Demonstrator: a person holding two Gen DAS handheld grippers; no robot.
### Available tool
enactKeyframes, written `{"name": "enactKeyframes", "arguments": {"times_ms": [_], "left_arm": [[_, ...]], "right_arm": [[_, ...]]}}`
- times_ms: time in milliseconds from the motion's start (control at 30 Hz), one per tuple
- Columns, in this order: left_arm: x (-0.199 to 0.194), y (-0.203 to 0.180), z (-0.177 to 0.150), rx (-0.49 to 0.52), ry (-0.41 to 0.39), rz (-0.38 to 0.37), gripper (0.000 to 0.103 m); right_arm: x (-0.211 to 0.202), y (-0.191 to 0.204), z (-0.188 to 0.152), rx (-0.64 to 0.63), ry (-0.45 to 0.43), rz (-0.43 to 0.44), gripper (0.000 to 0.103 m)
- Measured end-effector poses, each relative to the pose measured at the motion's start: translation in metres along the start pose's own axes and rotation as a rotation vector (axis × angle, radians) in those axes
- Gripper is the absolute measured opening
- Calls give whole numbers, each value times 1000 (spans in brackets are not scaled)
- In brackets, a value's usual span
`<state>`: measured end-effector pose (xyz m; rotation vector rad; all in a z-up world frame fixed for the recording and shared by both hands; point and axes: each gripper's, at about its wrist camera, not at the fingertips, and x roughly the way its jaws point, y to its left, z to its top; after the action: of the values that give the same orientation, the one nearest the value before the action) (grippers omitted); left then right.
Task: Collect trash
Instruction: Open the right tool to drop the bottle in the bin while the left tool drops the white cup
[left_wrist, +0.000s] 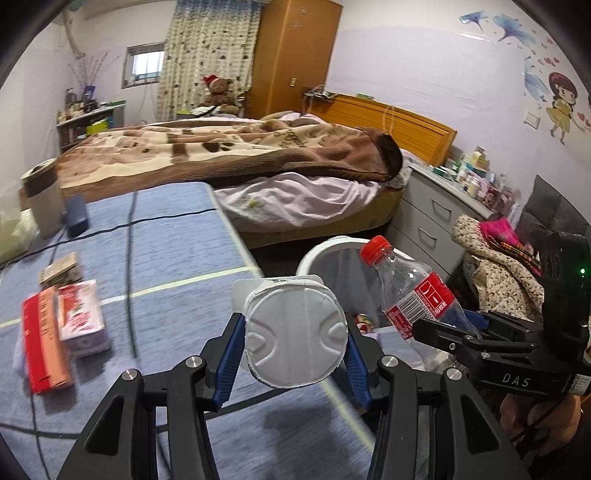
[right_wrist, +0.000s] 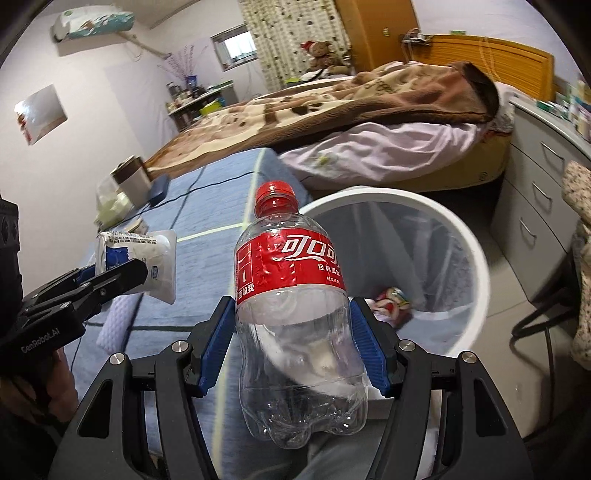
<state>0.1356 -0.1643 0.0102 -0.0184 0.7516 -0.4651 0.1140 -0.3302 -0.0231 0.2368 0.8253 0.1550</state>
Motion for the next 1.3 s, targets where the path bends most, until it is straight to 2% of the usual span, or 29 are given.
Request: {"name": "enactKeyframes", "arguments": {"times_ms": [333,833,900,967,1300], "left_arm": [[42,-34,9,50,49,-74,51],[89,-56,5,87,146,-125,51],[90,-56,6,85,143,-124,53],[87,-55,7,81,129,-127,60],[62,-36,6,37,94,-101,60]], "right_arm": [[3,-30,-2,65,8,-49,64],[9,-47,-4,82,31,-67,65],[5,-48,-2,84,14,-68,65],[4,-49,1,89,8,-78,65],[-3,-31,5,49,-2,-64,65]]}}
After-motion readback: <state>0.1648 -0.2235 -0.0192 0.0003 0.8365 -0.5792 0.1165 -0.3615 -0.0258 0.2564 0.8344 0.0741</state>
